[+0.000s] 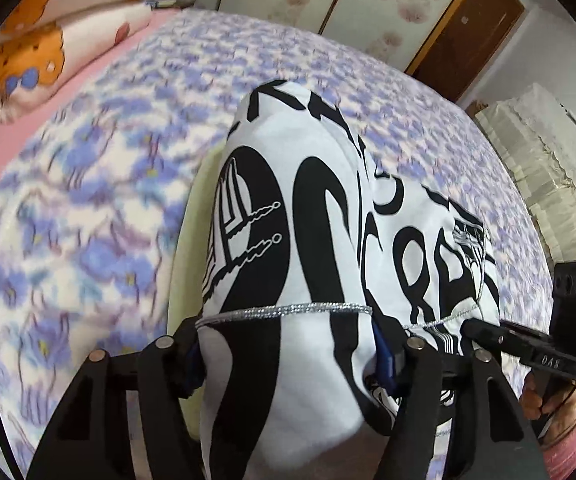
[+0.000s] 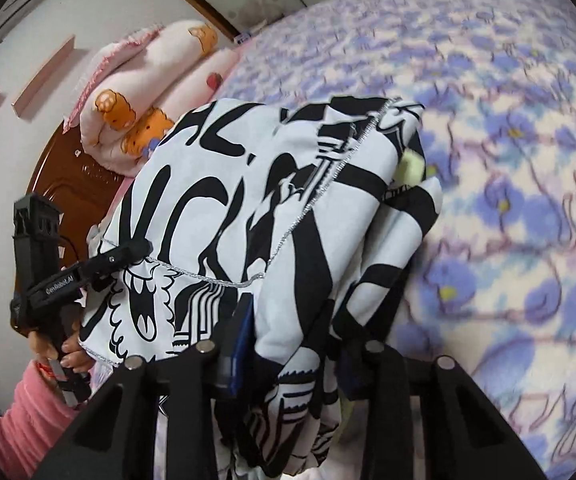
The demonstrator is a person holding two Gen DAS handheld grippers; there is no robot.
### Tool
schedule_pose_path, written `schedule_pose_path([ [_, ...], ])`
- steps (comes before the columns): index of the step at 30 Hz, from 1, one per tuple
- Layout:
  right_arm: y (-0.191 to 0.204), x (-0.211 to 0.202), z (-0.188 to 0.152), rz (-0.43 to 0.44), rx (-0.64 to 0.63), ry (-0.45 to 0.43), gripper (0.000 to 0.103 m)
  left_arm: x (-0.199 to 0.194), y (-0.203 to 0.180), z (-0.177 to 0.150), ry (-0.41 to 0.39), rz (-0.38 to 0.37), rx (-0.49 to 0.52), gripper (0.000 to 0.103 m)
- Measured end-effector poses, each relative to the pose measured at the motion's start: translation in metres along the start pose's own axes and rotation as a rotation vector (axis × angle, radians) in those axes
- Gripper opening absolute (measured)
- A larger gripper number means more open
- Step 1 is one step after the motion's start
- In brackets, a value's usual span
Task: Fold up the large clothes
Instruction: 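Carry the lifted jacket bundle with both grippers toward the pillows, then lower the bundle onto the bed near the pillows and open both grippers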
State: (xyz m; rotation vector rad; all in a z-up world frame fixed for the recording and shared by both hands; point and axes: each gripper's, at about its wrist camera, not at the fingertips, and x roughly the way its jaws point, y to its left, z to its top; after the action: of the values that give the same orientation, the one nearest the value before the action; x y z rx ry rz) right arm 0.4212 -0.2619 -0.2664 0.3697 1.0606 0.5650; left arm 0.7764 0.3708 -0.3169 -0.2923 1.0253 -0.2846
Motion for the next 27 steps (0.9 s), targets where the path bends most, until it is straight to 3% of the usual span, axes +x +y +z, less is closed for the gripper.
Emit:
schedule_pose_path([
  [4,-0.011,0.009,0.012,-0.016,0.049,-0.003,0.032,0.014,0.002,0.015,0.019,0.015,-0.012,0.064],
  [7,-0.016,0.011,0.011,-0.001,0.050,0.012,0.035,0.021,0.010,0.015,0.042,-0.025,-0.040,0.069],
  [11,-0.015,0.002,-0.001,-0.044,0.002,0.030,0.049,0.021,0.025,0.009,0.086,-0.040,-0.047,0.075],
  [13,-0.014,-0.012,-0.006,-0.055,-0.012,0.024,0.049,0.010,0.028,0.009,0.078,-0.021,-0.033,0.077],
  [16,-0.010,-0.033,-0.008,-0.087,-0.023,0.007,0.049,-0.019,0.025,0.011,0.032,0.078,0.009,0.081],
  [21,0.011,-0.064,-0.011,-0.116,-0.054,-0.060,0.049,-0.056,0.002,0.002,-0.001,0.142,0.114,0.081],
  [26,0.041,-0.057,-0.028,-0.065,-0.107,-0.051,0.049,-0.060,-0.025,-0.017,0.005,0.221,0.225,0.080],
  [27,0.046,-0.051,-0.033,-0.063,-0.119,-0.035,0.049,-0.057,-0.030,-0.023,0.010,0.229,0.253,0.075],
])
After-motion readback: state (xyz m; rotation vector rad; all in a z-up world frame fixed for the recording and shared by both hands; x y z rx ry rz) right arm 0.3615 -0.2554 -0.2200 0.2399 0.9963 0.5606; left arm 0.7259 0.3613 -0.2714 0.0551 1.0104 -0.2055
